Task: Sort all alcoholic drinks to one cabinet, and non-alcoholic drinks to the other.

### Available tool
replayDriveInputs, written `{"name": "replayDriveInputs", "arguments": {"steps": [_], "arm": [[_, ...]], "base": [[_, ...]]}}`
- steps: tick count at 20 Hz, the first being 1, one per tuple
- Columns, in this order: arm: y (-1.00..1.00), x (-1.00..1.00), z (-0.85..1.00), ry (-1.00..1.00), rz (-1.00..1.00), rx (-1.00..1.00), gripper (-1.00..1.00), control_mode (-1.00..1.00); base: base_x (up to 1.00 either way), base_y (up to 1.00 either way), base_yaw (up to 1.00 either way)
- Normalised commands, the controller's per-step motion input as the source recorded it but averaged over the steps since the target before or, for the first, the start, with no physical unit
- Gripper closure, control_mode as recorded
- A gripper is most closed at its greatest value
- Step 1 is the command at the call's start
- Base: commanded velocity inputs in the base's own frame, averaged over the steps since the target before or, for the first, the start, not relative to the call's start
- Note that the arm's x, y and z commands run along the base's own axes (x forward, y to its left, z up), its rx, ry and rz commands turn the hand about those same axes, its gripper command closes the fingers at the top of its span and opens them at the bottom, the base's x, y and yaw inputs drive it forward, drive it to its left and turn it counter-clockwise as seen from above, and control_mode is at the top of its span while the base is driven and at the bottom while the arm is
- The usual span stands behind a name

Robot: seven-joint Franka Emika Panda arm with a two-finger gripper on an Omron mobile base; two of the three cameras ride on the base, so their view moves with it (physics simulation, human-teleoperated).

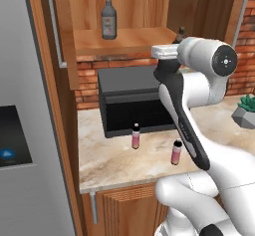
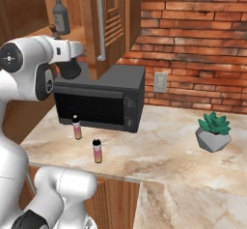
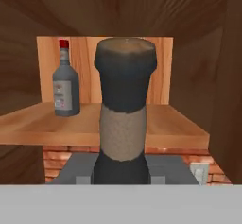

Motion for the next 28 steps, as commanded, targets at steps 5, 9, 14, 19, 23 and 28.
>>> {"name": "replayDriveInputs", "arguments": {"steps": [5, 9, 14, 19, 23, 28], "arm": [[0.00, -0.09, 0.39, -0.25, 0.00, 0.00, 1.00, -1.00], [0.00, -0.01, 0.55, -0.09, 0.00, 0.00, 1.00, -1.00], [0.00, 0.07, 0.33, 0.00, 0.00, 0.00, 1.00, -1.00], [0.00, 0.47, 0.00, 0.00, 0.00, 0.00, 1.00, -1.00], [0.00, 0.70, -0.02, 0.00, 0.00, 0.00, 1.00, -1.00], [0.00, 0.71, 0.00, 0.00, 0.00, 0.00, 1.00, -1.00]], "base": [[0.00, 0.00, 0.00], [0.00, 0.00, 0.00], [0.00, 0.00, 0.00], [0.00, 0.00, 0.00], [0.00, 0.00, 0.00], [0.00, 0.00, 0.00]]}}
